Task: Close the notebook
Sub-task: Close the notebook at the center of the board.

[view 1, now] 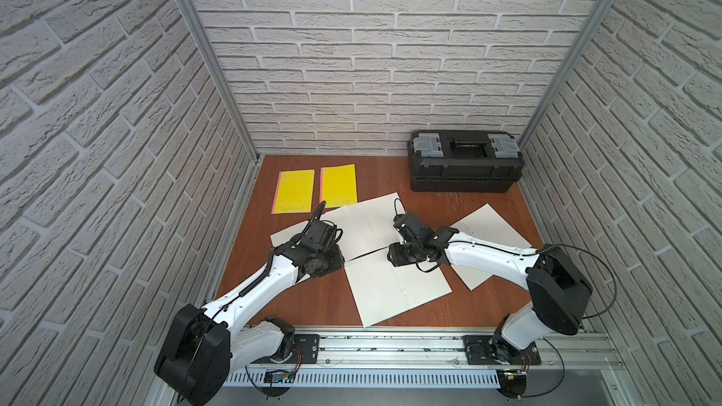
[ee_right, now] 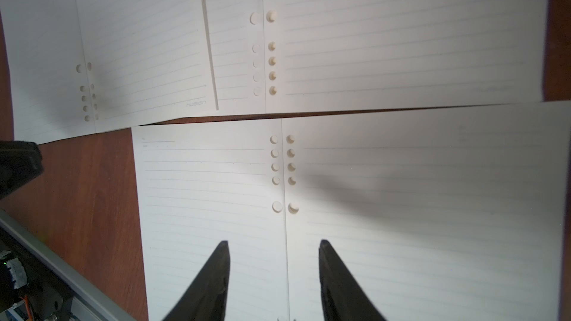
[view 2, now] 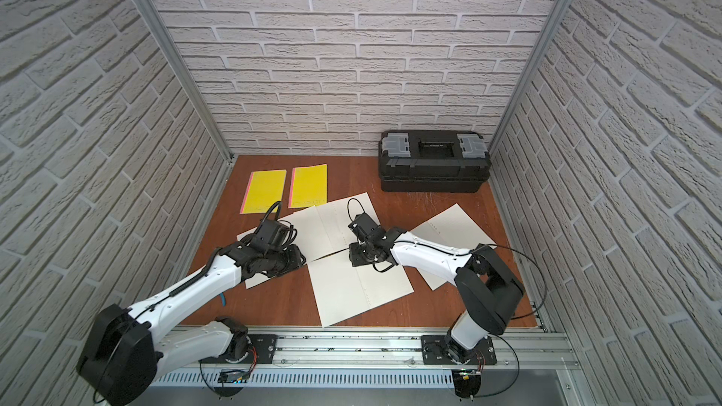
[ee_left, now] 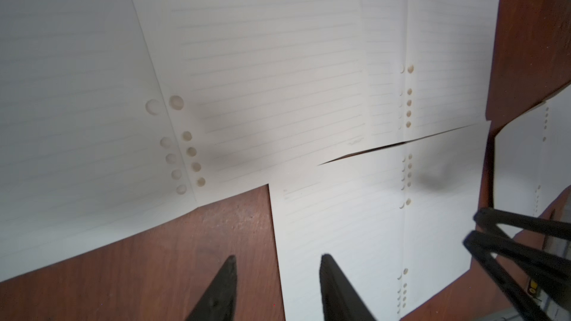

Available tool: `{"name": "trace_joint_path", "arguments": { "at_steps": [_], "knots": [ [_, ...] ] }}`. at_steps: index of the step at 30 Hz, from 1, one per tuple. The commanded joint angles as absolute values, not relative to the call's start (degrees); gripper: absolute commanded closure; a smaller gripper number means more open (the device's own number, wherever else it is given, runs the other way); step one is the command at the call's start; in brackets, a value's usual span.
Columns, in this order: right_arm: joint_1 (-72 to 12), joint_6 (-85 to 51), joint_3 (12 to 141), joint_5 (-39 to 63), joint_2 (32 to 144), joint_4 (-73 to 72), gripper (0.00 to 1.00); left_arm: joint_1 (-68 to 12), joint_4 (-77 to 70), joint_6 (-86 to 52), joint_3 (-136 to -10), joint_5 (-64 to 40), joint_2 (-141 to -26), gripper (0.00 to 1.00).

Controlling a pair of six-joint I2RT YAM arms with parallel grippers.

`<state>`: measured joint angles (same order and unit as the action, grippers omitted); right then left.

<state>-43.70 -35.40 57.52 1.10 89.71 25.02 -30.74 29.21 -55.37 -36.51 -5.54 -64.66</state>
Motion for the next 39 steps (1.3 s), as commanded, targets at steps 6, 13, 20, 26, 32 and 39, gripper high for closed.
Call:
{"name": "trace_joint_path", "arguments": {
  "at_steps": [6,13,20,26,32,39],
  "knots": [
    [-39.9,-35.4,52.0,-3.7,84.9,28.5,0.43,-34.8,19.5,-62.7,-29.9,-2.8,-65.1,0.52],
    [-35.2,-34.6,48.0,-3.1,83.9,28.5,0.35,-35.8,15.6,-62.9,-29.8,-4.0,-69.0,0.52],
    [-32.2,-33.8,45.3,-1.2,84.1,26.3,0.34,-35.7,14.6,-62.7,-30.7,-4.1,-72.0,0.51],
    [-31.4,-33.4,44.9,-0.6,84.5,25.5,0.34,-35.8,13.5,-62.1,-31.5,-5.1,-74.5,0.51],
    [-30.7,-33.3,44.0,-0.6,84.3,25.2,0.34,-35.8,12.6,-61.9,-31.5,-5.7,-75.8,0.52],
    [-30.1,-33.4,42.5,-0.5,83.9,25.0,0.32,-35.9,11.4,-61.6,-31.2,-6.9,-76.7,0.52]
  ]
}}
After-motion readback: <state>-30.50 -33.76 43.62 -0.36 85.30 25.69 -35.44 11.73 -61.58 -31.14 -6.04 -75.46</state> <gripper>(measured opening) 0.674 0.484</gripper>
